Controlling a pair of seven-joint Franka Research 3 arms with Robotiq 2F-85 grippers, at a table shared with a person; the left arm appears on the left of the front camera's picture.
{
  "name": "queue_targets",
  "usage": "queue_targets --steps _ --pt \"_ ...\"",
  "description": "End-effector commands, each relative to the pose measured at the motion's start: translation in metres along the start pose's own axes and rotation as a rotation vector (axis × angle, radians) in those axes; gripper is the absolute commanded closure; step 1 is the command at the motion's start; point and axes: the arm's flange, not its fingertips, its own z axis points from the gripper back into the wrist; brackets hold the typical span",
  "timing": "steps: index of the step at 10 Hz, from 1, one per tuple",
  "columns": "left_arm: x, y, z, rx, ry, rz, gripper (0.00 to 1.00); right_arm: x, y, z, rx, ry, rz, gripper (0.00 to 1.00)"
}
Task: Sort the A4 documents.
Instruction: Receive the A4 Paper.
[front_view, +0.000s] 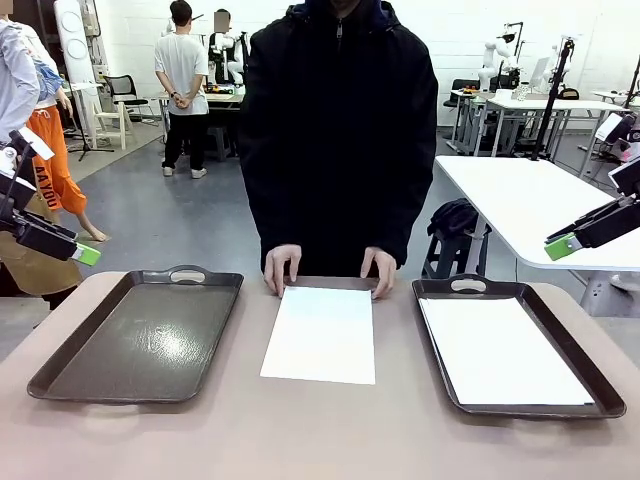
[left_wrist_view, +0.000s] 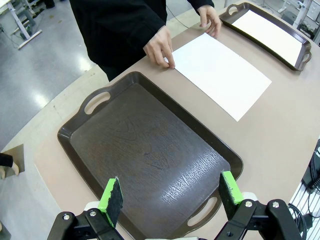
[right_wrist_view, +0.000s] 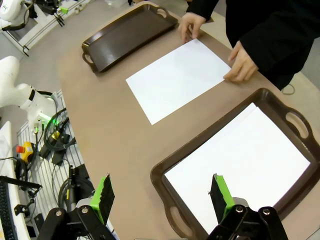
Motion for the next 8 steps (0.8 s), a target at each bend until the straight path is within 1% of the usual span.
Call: queue_targets --steps 1,8 --pt "-0.0026 0.0036 -0.0006 -0.015 -0.009 -0.015 0.0 0.0004 0.0005 -0.001 0.004 -0.001 0.004 0.0" --pt "-0.0026 0.0036 -0.0006 -0.015 -0.009 -0.015 0.0 0.0004 0.0005 -0.001 0.004 -0.001 0.004 0.0"
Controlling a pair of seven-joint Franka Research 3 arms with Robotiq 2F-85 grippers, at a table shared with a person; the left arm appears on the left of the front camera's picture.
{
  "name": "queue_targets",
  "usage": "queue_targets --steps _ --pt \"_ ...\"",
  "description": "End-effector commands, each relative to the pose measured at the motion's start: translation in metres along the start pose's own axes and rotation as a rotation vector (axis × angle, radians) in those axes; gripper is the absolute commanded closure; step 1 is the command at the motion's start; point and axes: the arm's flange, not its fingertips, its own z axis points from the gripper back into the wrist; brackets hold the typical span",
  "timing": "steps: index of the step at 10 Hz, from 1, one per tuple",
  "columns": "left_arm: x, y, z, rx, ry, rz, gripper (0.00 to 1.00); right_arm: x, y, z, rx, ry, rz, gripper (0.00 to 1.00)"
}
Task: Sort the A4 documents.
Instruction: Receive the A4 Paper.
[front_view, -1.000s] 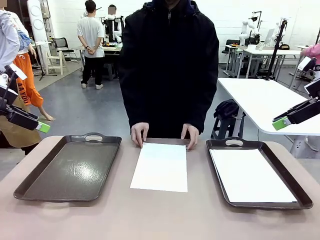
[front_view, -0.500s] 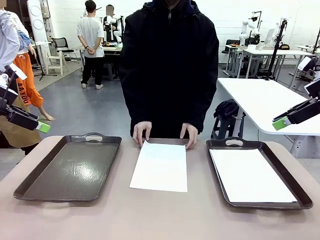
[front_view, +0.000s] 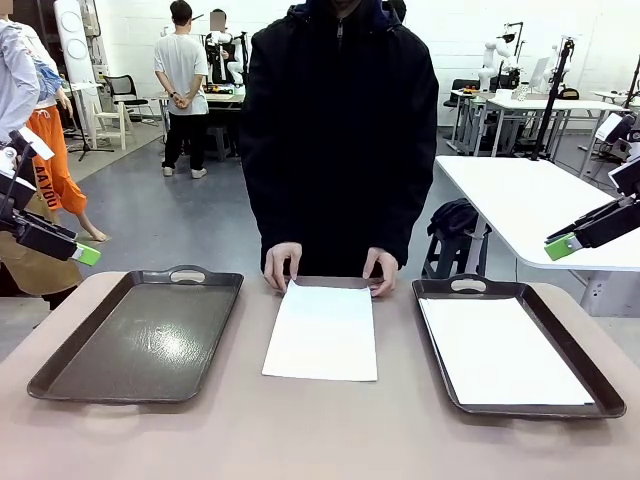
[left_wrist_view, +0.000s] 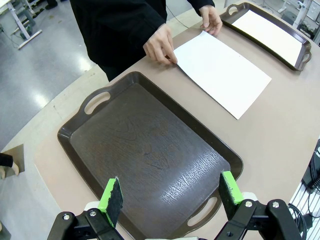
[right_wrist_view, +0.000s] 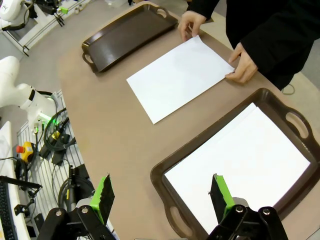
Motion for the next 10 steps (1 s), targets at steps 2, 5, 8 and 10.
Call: queue_targets --steps 2,5,8,10 --pt "-0.0026 0.0036 -0.0006 -0.015 -0.009 -0.015 0.0 0.0004 0.0005 -0.001 0.004 -0.001 0.004 0.0" --pt "-0.0026 0.0036 -0.0006 -0.015 -0.009 -0.015 0.0 0.0004 0.0005 -0.001 0.004 -0.001 0.004 0.0" --pt "-0.0026 0.0036 -0.0006 -0.015 -0.009 -0.015 0.0 0.0004 0.0005 -0.001 0.004 -0.001 0.004 0.0" --pt "-0.0026 0.0036 -0.0006 -0.015 -0.009 -0.015 0.0 0.0004 0.0005 -0.001 0.004 -0.001 0.004 0.0"
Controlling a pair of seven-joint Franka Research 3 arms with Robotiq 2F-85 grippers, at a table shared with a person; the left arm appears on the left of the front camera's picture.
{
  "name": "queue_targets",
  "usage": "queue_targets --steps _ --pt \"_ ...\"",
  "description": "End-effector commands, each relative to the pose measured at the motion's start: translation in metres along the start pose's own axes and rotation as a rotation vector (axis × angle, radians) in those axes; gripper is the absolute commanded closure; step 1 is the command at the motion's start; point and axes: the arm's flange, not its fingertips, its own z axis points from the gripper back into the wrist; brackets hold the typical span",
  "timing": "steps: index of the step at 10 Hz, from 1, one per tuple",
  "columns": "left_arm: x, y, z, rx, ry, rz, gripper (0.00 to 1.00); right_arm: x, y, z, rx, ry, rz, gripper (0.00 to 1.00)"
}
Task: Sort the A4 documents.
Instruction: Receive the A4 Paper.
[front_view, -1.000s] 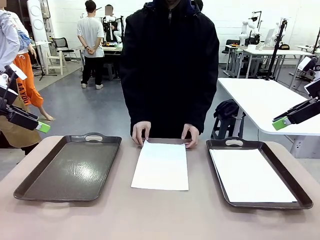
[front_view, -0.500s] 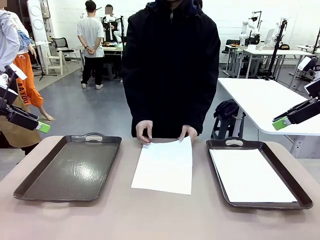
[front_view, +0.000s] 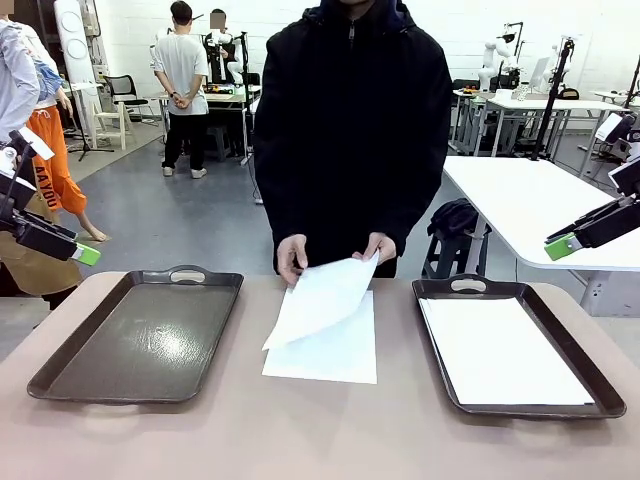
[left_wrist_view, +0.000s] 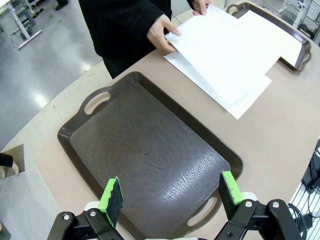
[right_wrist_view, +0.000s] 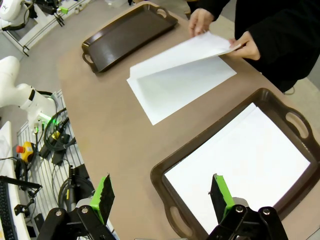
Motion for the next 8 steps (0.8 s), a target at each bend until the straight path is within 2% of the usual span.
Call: queue_targets --steps 1,8 --pt "-0.0026 0.0036 -0.0006 -0.015 -0.009 -0.015 0.0 0.0004 0.0005 -0.001 0.004 -0.001 0.004 0.0" --pt "-0.0026 0.0036 -0.0006 -0.015 -0.009 -0.015 0.0 0.0004 0.0005 -0.001 0.004 -0.001 0.004 0.0"
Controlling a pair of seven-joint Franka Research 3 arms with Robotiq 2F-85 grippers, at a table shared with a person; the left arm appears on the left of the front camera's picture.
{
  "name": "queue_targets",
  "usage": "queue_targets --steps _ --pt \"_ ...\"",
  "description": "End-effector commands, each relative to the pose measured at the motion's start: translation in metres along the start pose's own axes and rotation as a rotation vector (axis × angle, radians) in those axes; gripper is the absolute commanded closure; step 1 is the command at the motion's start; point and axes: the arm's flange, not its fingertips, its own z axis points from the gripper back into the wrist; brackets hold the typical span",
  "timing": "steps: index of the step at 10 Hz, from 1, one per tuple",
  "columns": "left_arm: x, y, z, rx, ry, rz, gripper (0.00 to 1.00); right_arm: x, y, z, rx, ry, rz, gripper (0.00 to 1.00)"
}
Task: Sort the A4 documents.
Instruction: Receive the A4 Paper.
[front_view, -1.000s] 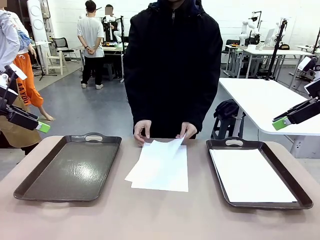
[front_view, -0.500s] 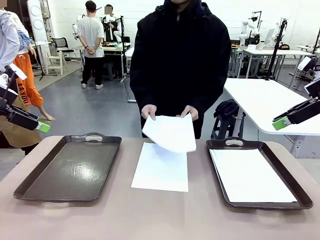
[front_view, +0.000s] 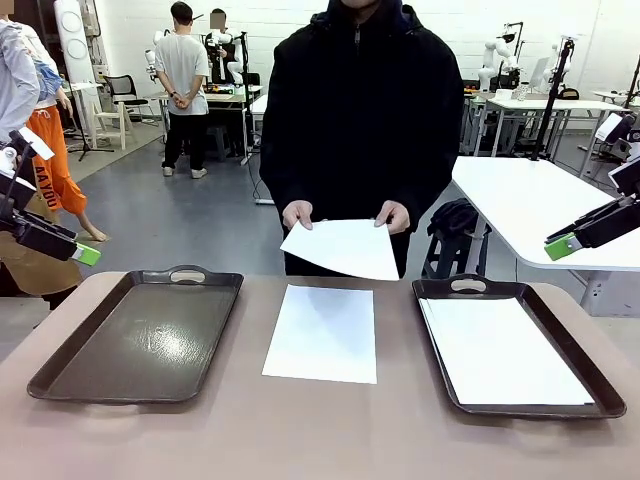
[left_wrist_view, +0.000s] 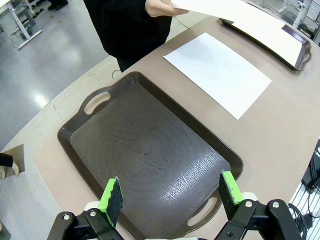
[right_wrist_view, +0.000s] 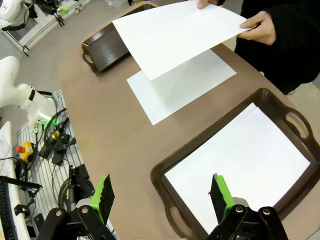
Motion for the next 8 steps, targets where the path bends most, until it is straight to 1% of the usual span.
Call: queue_targets --steps 1,8 --pt "-0.0026 0.0036 -0.0006 -0.015 -0.009 -0.015 0.0 0.0004 0.0005 -0.0011 0.004 -0.001 0.004 0.0" --pt "-0.0026 0.0036 -0.0006 -0.015 -0.009 -0.015 0.0 0.0004 0.0005 -0.0011 0.004 -0.001 0.004 0.0"
